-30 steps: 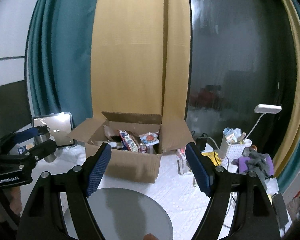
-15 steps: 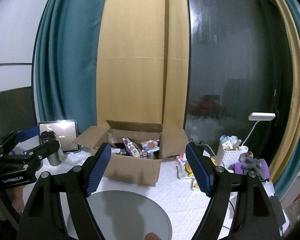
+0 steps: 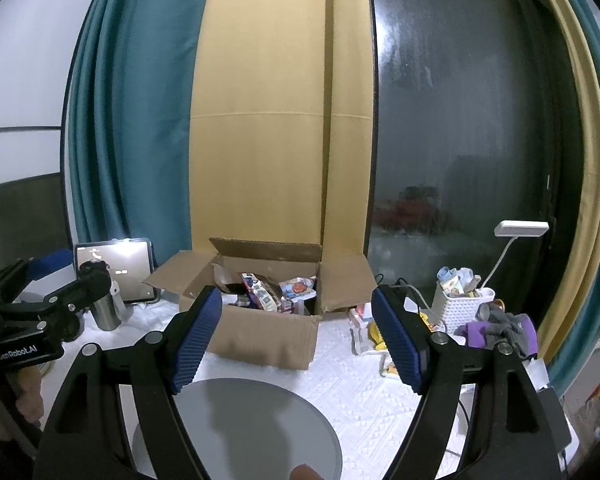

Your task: Organize snacks

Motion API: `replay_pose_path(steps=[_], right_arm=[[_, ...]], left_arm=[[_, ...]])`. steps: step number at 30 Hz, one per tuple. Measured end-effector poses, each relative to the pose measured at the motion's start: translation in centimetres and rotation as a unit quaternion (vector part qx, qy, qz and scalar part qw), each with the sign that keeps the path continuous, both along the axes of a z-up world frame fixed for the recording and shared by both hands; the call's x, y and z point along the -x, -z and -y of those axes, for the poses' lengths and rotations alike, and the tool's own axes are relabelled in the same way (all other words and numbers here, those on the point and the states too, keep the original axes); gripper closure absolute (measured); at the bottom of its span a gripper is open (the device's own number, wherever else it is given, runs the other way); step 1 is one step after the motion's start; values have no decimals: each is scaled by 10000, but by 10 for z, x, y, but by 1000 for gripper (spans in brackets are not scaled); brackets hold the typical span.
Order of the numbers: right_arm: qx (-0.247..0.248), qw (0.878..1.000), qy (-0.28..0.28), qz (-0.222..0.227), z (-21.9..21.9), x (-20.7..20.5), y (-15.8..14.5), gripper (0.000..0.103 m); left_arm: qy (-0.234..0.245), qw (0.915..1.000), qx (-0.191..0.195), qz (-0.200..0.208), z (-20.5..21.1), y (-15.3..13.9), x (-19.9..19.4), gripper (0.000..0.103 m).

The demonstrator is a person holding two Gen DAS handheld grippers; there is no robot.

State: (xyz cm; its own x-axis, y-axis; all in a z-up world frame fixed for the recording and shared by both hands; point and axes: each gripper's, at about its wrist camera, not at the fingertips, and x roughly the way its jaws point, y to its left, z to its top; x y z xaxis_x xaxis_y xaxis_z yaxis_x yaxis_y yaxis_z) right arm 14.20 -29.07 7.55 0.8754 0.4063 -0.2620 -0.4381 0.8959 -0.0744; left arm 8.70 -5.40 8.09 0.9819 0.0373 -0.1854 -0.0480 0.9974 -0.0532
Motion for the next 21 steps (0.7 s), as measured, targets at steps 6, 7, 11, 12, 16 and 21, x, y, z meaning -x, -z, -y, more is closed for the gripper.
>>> replay_pose_path(steps=[6, 7, 11, 12, 16, 21], right_arm=[[2, 10000, -5, 4, 0, 0, 0, 23], [3, 10000, -2, 4, 0, 0, 0, 23], [6, 10000, -5, 4, 1, -1, 0, 23], [6, 10000, -6, 0, 1, -1, 0, 23], [3, 10000, -11, -1, 0, -1, 0, 23], [10, 10000, -20, -2, 1, -1, 1, 23]], left_arm=[[13, 10000, 2, 0, 3, 0, 1, 11], [14, 10000, 1, 2, 2, 0, 1, 11], [-1, 10000, -2, -1, 3, 0, 1, 11], [-2, 10000, 0, 1, 3, -1, 1, 11], [4, 10000, 5, 5, 3, 0, 2, 11], [21, 10000, 7, 6, 5, -1, 4, 11]])
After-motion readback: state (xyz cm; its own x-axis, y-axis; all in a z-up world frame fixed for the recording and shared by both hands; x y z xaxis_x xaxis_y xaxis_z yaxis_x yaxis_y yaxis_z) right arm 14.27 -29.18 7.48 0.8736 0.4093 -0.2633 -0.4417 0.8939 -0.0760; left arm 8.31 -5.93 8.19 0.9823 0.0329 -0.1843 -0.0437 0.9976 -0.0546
